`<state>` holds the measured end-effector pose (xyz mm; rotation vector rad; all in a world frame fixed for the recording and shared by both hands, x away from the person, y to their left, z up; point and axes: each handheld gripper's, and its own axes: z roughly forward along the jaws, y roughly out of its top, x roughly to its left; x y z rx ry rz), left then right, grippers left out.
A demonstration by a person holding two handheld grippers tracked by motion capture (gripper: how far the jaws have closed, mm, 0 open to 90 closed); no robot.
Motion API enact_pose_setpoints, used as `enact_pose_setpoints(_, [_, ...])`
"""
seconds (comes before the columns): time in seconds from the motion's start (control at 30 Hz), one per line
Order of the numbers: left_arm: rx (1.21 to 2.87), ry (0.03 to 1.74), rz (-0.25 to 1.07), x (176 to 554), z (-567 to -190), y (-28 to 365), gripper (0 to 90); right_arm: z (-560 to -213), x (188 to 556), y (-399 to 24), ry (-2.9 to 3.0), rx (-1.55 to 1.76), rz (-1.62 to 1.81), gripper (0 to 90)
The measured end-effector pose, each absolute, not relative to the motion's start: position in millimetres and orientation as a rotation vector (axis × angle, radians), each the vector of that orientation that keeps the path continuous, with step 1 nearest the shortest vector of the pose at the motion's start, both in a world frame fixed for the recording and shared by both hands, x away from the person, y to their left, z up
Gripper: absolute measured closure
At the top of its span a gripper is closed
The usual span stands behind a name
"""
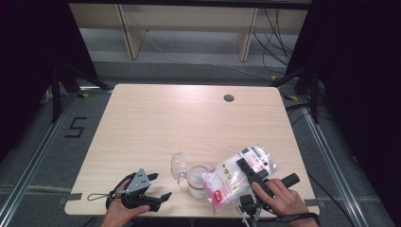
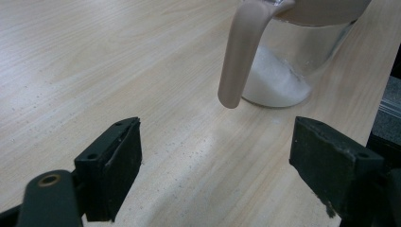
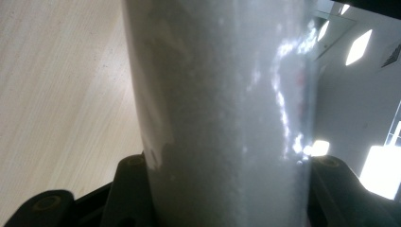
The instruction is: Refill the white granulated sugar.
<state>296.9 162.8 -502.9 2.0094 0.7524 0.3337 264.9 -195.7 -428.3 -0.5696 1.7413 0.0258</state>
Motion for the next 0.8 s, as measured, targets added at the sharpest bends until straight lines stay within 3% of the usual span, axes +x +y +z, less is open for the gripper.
enact_pose_setpoints(0.8, [1.992, 0.759, 0.319, 295.7, -502.0, 162.5, 17.3, -427.8, 264.6, -195.6, 1.733, -0.581, 0.031, 55.4])
